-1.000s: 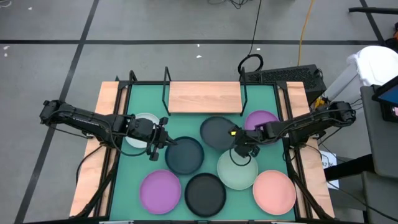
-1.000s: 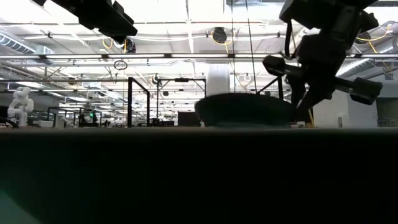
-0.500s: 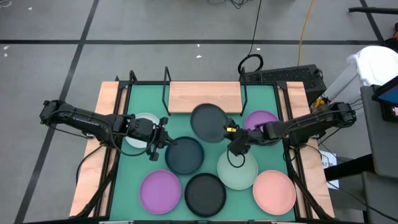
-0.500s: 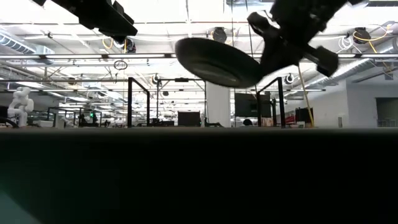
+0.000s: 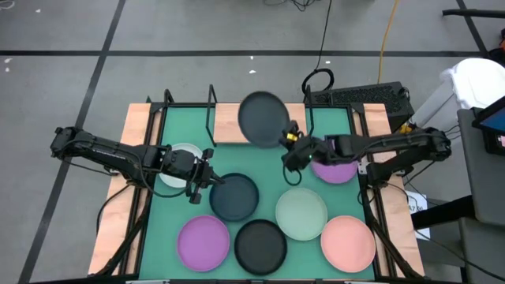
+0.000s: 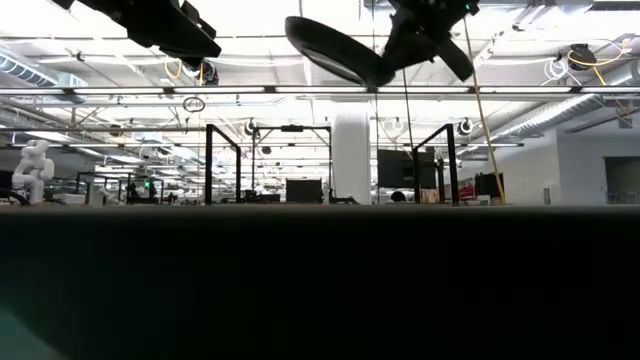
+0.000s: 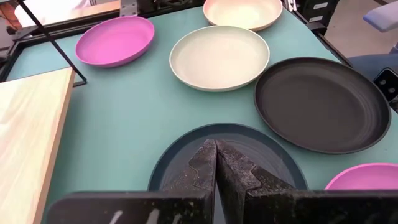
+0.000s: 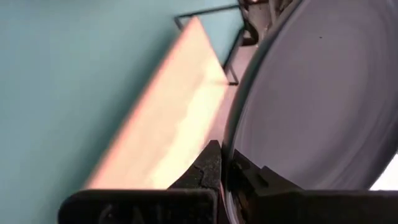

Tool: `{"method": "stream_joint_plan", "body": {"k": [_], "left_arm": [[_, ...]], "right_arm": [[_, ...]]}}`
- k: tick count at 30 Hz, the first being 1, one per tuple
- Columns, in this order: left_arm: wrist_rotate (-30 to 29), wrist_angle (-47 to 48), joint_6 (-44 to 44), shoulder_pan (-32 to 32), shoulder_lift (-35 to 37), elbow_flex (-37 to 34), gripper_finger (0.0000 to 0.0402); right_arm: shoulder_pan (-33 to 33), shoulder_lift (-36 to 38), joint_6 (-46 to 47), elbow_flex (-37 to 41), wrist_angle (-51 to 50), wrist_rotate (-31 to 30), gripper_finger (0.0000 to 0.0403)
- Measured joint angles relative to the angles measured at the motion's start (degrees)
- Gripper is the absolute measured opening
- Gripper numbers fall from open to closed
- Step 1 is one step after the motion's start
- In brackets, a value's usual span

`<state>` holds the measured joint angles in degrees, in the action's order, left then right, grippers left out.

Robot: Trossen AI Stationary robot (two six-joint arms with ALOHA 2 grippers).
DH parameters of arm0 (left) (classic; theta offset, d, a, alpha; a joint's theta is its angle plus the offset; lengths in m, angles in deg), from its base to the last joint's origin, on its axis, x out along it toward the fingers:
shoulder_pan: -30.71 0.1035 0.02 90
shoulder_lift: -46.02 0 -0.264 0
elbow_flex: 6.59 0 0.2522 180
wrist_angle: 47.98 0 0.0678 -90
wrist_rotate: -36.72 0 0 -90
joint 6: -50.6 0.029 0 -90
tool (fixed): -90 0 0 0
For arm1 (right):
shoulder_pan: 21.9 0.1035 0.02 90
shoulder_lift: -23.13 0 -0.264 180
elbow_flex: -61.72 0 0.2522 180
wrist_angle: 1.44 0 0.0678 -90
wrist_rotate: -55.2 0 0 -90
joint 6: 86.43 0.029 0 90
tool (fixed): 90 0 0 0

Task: Place and stack plates onto a shelf
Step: Put the top black plate on the shelf

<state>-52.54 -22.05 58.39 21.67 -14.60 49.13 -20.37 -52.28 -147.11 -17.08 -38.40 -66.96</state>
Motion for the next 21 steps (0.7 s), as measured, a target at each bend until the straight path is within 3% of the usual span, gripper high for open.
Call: {"method": "stream_joint_plan", "body": {"k": [15,21], "left_arm": [[-0.81,-0.06,-0.03,0.00,0.00,0.00,0.0012],[-0.81,-0.46,0.15,0.00,0.01,0.02,0.0012]], "right_arm": [[-10.23,-1.41,-5.20,-4.24,-0.63,-0.35,0.0000],[-13.49,-6.37,-3.59,-4.24,-2.54,5.44,0.0000]]}}
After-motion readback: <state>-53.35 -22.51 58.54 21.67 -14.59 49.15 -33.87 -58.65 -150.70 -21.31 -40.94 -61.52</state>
